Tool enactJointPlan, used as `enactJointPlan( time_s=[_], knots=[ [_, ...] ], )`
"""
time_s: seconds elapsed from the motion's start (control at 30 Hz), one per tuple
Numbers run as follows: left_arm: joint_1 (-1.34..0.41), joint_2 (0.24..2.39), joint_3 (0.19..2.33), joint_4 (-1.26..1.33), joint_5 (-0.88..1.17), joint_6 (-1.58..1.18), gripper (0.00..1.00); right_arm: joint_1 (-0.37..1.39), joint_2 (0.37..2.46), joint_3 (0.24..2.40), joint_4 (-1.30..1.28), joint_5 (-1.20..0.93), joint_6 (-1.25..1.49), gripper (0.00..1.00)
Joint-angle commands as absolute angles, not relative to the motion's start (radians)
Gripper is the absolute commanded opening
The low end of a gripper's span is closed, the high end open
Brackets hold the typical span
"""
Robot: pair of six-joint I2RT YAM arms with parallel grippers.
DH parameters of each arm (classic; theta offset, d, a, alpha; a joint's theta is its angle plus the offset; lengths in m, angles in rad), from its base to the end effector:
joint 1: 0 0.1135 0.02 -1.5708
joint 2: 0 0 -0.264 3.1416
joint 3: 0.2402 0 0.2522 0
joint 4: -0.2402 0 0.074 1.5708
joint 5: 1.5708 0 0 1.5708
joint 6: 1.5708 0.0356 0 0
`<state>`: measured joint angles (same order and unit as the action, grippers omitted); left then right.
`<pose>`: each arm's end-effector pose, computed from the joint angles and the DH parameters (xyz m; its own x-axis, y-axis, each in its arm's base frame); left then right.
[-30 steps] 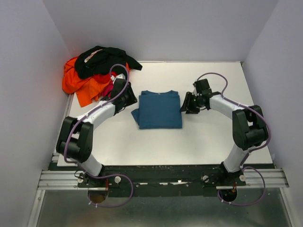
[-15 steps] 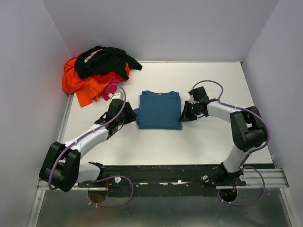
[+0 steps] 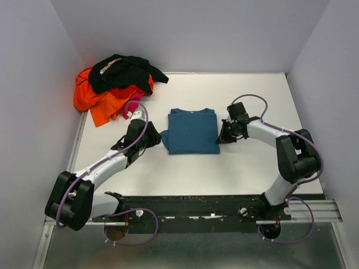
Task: Fold and stack the t-shirts
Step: Put the neatly folded tshirt into the corner of the board with the right arm
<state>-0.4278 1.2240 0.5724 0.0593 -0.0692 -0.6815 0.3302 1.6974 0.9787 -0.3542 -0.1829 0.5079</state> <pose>0.2306 -0.1024 0.1998 -0.6223 -0.4069 -0.6687 -0.0391 0.8693 -0.4927 0.3094 0.1129 0.1635 -0.9212 0.1898 -0.3396 0.0538 0.9267 0.3719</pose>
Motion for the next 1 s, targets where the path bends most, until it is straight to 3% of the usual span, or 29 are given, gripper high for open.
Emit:
enactJointPlan(
  time_s=[0.0,0.5,0.97],
  knots=[
    [-0.431,1.190,0.538,0.129,-0.086,-0.660,0.56,0.279,1.654,0.997,-0.462,-0.011,0.493,0.01],
    [-0.434,1.154,0.489,0.166,-0.067,-0.632,0.56,0.043,1.658,1.071,-0.635,0.291,0.459,0.01],
    [-0.442,1.221,0.477,0.219,-0.021,-0.649,0.56,-0.270,2.045,1.479,-0.772,0.688,0.414,0.01]
  ],
)
